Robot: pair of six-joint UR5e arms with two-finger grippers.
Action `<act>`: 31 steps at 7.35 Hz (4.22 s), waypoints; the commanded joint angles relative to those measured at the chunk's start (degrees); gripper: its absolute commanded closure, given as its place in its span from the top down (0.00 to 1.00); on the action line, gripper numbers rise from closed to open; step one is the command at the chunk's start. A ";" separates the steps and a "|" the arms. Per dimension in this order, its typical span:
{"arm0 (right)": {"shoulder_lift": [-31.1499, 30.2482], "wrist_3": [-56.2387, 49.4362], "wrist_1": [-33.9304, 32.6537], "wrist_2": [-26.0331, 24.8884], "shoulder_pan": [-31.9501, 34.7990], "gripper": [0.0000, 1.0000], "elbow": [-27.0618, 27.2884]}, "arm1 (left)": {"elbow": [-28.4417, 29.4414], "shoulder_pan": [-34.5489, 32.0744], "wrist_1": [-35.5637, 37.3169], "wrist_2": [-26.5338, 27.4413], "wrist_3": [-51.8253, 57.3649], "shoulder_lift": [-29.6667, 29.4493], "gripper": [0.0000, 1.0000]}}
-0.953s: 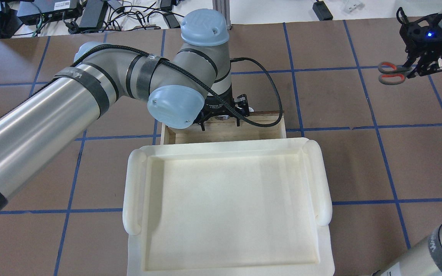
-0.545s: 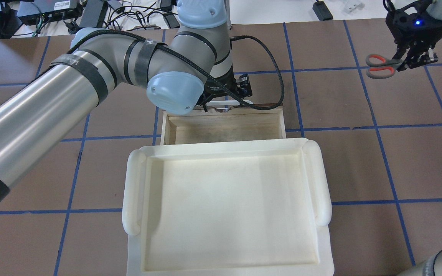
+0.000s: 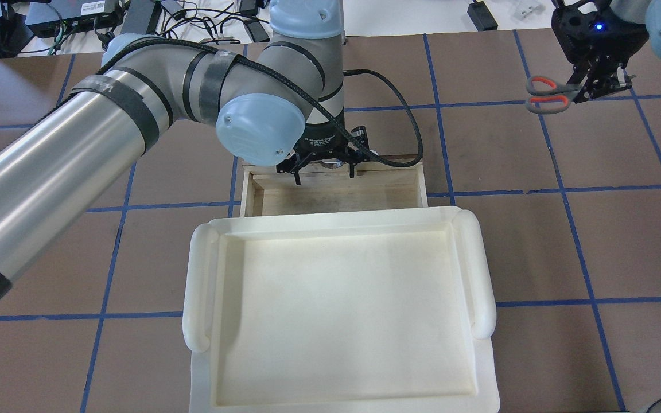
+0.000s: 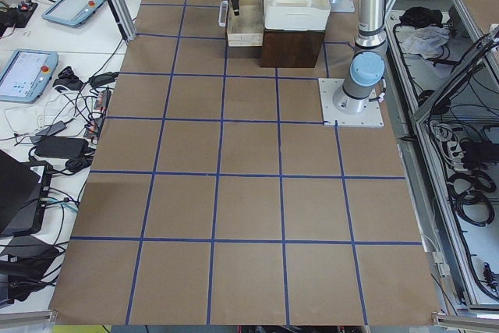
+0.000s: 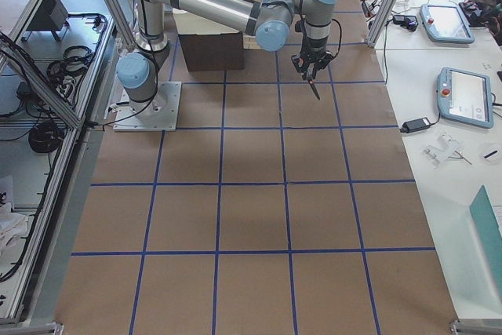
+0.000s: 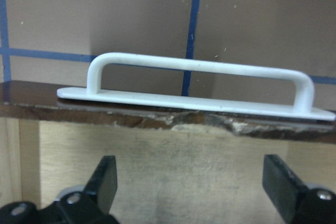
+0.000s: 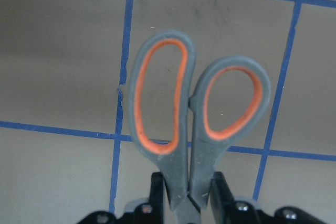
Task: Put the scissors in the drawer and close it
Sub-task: 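Pull the drawer open toward the robot with the left gripper while lifting the scissors, then carry the scissors over the open drawer with the right gripper while the left withdraws, then lower the scissors into the drawer and open the right gripper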
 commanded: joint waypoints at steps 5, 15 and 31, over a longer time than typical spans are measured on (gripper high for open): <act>-0.27 2.22 0.05 0.04 2.72 0.00 0.07 | 1.39 0.31 8.00 0.14 0.50 -2.63 1.00; -3.96 23.53 5.67 0.30 20.19 0.00 0.07 | 5.09 13.23 -9.56 -1.70 18.95 13.62 1.00; 3.42 50.04 1.02 2.76 38.77 0.60 2.35 | 0.78 17.89 -10.98 -1.62 18.78 18.91 1.00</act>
